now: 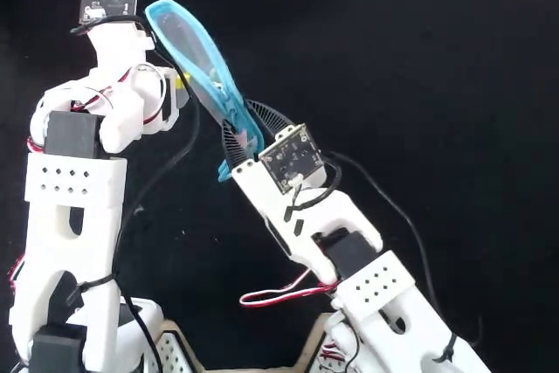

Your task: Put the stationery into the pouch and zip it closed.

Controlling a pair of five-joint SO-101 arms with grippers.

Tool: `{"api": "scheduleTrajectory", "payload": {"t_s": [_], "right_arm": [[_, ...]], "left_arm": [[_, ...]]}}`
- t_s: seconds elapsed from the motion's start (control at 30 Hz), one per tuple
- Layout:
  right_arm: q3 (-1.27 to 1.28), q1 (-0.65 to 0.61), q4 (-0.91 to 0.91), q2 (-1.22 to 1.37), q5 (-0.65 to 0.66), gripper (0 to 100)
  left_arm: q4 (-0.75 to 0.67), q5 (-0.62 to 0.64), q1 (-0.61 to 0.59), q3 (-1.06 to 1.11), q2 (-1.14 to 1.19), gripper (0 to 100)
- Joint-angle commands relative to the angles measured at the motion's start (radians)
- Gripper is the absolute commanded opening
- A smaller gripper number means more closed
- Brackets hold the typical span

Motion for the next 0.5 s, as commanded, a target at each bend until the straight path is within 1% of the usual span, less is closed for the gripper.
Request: {"api": "scheduleTrajectory", "payload": {"t_s": [0.0,0.17,0.47], "right_arm": [[-0.002,0.02,-0.02,0.007,-0.011,13.3],[0.015,0.02,-0.018,0.018,-0.011,13.3],[-0.056,0.02,-0.031,0.163,-0.011,13.3]], "left_arm": [[0.0,0.003,0.007,-0.064,-0.012,19],[0.0,0.003,0.007,-0.062,-0.012,19],[0.0,0.003,0.007,-0.062,-0.012,19]]}}
